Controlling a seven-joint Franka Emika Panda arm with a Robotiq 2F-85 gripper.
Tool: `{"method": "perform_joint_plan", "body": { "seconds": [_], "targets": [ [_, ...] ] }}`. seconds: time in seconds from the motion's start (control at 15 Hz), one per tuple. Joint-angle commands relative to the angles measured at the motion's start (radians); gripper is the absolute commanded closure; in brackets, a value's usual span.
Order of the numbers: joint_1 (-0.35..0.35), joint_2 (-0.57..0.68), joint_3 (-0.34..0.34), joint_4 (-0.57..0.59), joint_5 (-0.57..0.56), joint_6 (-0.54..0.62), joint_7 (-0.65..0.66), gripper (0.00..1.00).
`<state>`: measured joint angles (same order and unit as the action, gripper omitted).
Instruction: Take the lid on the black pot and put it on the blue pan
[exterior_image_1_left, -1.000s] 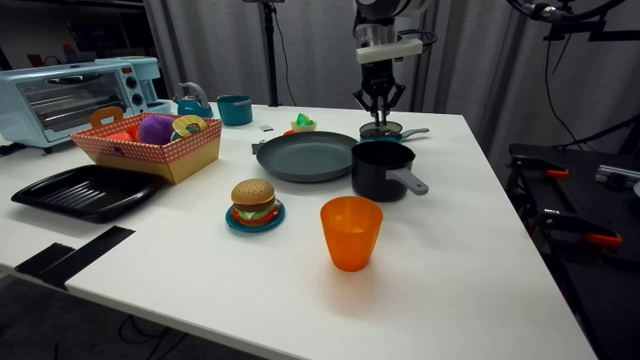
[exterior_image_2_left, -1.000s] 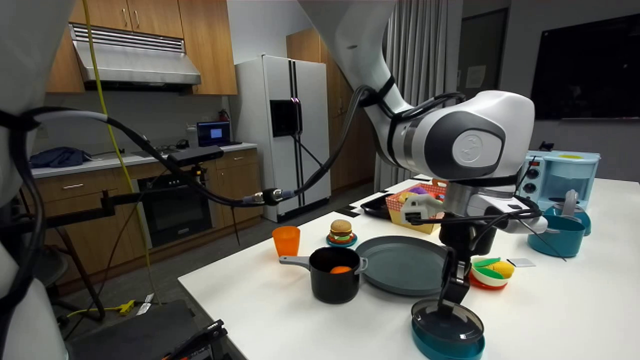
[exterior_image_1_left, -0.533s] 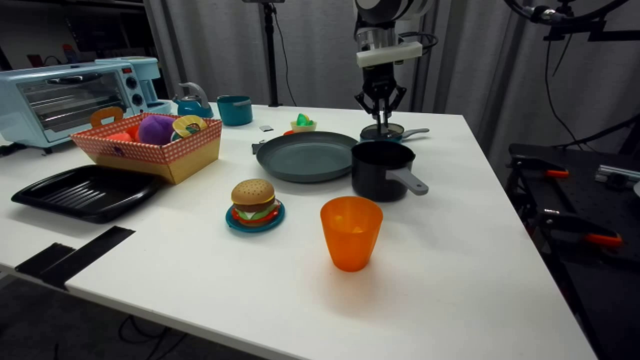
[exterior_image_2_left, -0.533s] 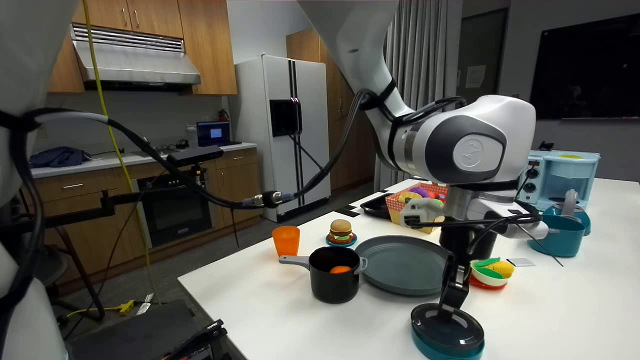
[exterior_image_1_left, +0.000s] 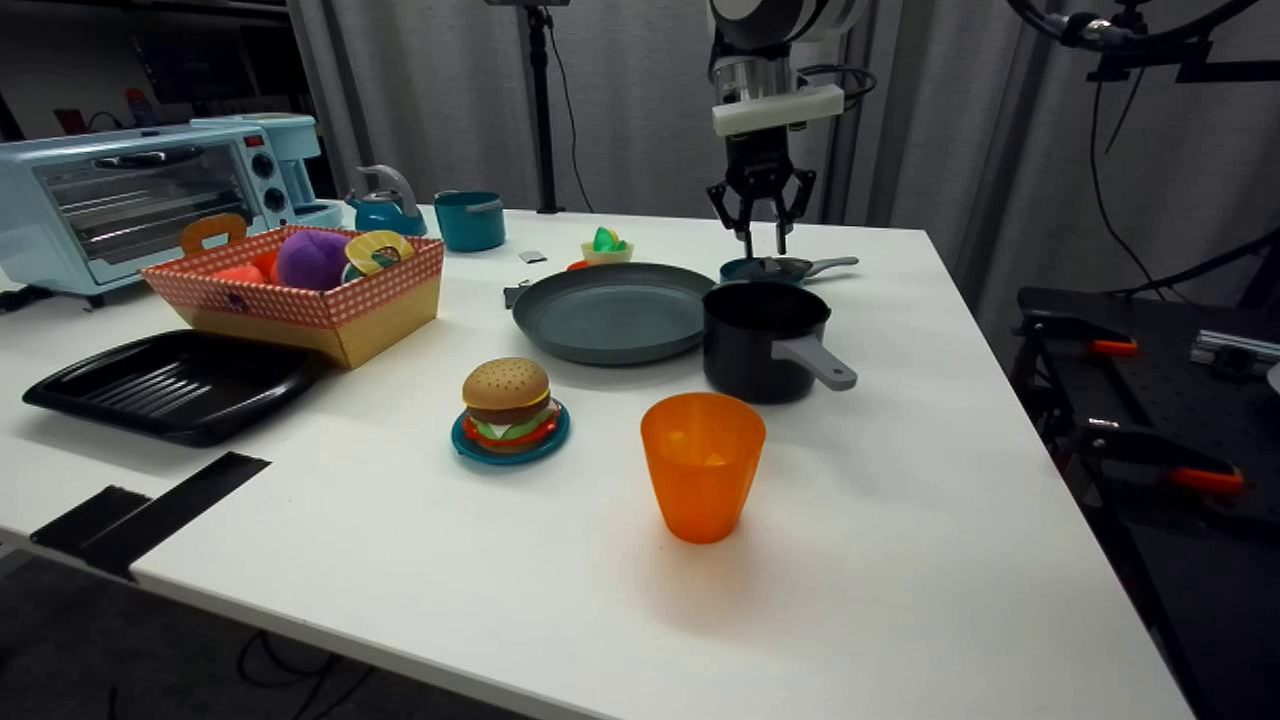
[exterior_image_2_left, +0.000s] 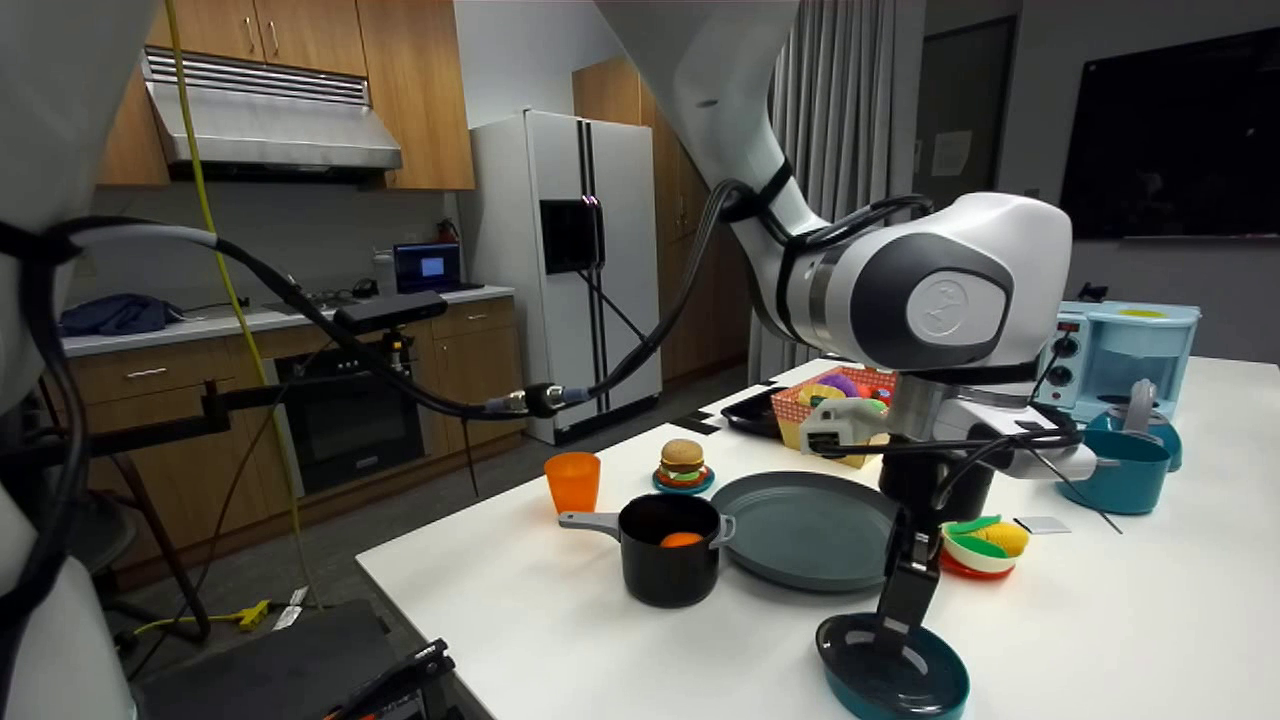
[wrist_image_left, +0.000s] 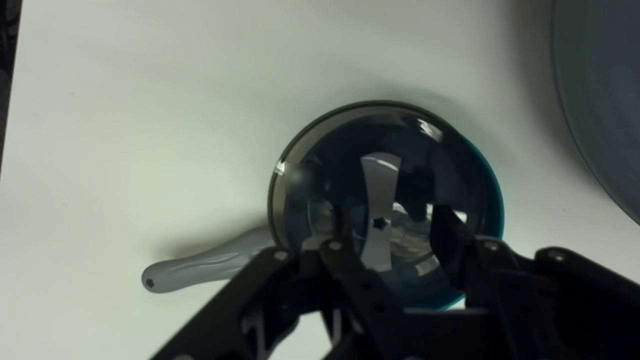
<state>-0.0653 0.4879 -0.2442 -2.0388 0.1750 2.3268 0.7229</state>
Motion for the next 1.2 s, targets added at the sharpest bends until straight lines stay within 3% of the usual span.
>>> {"method": "perform_joint_plan", "body": {
  "seconds": [0.0, 0.2, 0.27, 0.73, 1.13],
  "targets": [
    [-0.006, 0.009, 0.0, 0.021, -0.015, -0.018, 0.024, 0.23],
    [-0.006, 0.008, -0.001, 0.021, -0.017, -0.02, 0.023, 0.02],
    [-0.004, 0.005, -0.001, 0.02, -0.02, -0.02, 0.023, 0.0],
    [0.012, -0.046, 0.004, 0.012, -0.044, -0.031, 0.006, 0.0],
    [0.058, -0.16, 0.032, -0.032, -0.124, -0.066, -0.029, 0.0]
  ]
}}
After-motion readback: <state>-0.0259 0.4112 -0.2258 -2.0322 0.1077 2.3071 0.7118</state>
